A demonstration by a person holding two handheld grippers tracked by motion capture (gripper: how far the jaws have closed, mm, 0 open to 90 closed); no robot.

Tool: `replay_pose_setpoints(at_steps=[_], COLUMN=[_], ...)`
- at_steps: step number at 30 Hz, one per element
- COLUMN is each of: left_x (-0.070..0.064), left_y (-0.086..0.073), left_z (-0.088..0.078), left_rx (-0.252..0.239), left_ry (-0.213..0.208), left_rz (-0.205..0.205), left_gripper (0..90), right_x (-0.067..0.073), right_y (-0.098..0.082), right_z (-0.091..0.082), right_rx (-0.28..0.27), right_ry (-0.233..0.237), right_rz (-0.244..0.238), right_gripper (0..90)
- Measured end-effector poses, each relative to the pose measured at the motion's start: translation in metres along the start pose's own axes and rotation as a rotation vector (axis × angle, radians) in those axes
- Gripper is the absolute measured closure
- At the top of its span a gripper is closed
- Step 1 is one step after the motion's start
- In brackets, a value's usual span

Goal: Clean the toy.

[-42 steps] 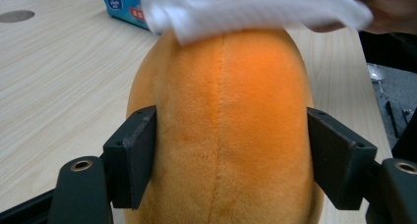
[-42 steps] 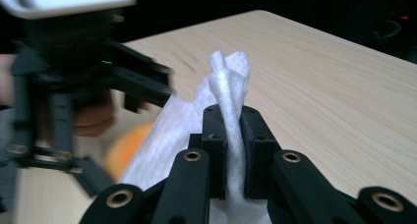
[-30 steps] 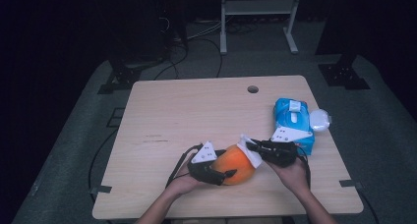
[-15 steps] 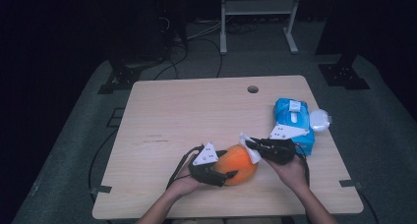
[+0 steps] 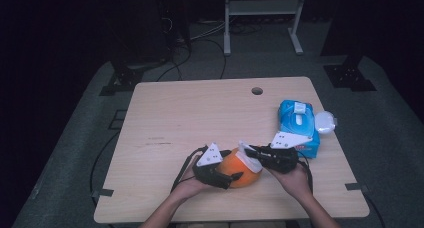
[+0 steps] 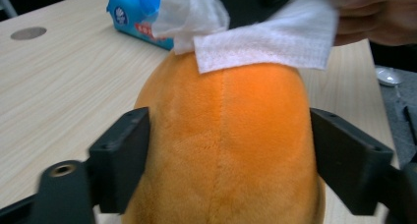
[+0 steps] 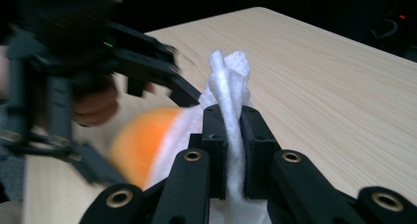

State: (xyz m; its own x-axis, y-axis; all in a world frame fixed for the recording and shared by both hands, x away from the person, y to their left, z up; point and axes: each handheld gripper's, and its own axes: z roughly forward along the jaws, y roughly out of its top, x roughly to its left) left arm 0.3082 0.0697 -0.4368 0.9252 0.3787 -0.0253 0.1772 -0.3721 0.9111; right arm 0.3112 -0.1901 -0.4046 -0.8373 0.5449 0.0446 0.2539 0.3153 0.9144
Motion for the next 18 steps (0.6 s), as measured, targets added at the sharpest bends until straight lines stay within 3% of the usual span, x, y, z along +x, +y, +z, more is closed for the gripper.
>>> replay_pose_setpoints(at_steps=[2,6,11,16,18], left_x=[0.005,0.016,0.013,0.006,0.003], left_y=[0.001,-0.004,-0.011,-0.006,-0.002], left_z=[-0.004,-0.006,0.006,0.003,0.000], left_rx=[0.001,0.002,0.036,0.033,0.020], left_ry=[0.010,-0.027,-0.059,-0.024,-0.013], left_rz=[-0.033,-0.104,-0.088,-0.061,-0.048], left_gripper=[10.9,7.4,7.6,29.0,32.4], right_x=[-0.010,-0.024,-0.030,-0.024,-0.018], right_y=[-0.005,-0.011,-0.015,-0.010,-0.005], right_z=[-0.003,-0.010,-0.010,-0.010,-0.010], right_rx=[-0.005,-0.022,-0.024,-0.024,-0.040], right_ry=[-0.011,-0.019,-0.022,-0.028,-0.014], right_rz=[0.041,0.103,0.122,0.119,0.108], right_gripper=[81.6,81.6,81.6,82.0,82.2])
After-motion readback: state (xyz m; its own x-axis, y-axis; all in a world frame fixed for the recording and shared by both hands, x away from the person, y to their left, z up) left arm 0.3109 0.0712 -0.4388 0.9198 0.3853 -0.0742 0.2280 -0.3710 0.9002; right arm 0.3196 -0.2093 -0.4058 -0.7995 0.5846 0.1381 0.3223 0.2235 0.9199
